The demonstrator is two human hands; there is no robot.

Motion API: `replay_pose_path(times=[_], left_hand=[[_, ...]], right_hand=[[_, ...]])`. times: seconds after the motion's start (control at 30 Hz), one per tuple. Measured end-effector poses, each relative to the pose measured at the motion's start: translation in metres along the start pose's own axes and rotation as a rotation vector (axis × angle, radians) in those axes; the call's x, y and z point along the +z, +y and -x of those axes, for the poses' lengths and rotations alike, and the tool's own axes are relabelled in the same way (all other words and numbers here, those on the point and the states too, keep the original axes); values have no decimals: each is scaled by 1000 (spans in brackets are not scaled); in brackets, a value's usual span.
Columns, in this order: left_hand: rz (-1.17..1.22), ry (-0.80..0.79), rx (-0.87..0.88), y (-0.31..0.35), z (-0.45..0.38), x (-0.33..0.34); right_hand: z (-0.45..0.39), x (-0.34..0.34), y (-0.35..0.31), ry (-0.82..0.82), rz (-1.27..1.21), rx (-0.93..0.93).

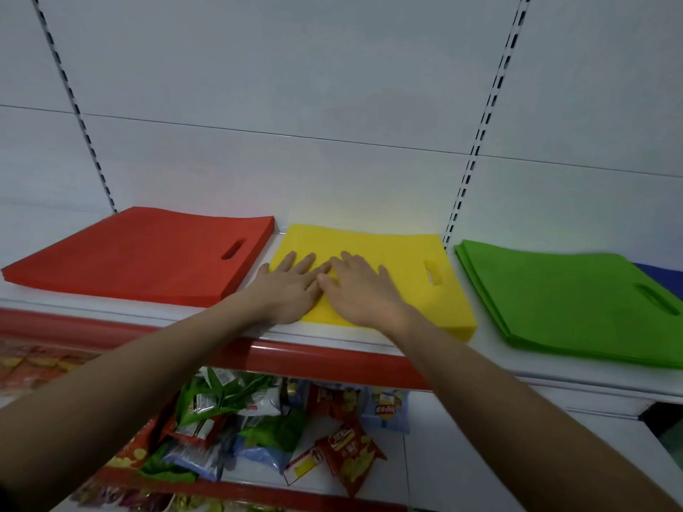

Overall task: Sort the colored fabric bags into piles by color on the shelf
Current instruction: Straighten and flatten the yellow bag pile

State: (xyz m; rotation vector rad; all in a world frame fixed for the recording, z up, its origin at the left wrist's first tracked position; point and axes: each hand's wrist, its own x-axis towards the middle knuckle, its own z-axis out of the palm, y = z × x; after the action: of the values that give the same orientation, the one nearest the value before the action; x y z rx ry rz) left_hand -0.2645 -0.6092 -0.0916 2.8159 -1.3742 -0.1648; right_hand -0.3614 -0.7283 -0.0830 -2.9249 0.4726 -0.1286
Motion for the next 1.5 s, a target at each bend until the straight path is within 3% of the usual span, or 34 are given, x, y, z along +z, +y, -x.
replay_pose_path(times=[0.77, 1.03, 1.37, 1.5], left_hand=[[-28, -45, 3, -4, -2, 2], [-8, -27, 11, -4, -3, 3], [184, -189, 18, -11, -16, -18], [88, -162, 50, 2, -7, -26]], right_hand=[[32, -11, 76, -165, 130, -101], [41, -15, 111, -109, 93, -62], [40, -22, 106, -146, 70, -40], [43, -31, 99, -183, 28, -11]])
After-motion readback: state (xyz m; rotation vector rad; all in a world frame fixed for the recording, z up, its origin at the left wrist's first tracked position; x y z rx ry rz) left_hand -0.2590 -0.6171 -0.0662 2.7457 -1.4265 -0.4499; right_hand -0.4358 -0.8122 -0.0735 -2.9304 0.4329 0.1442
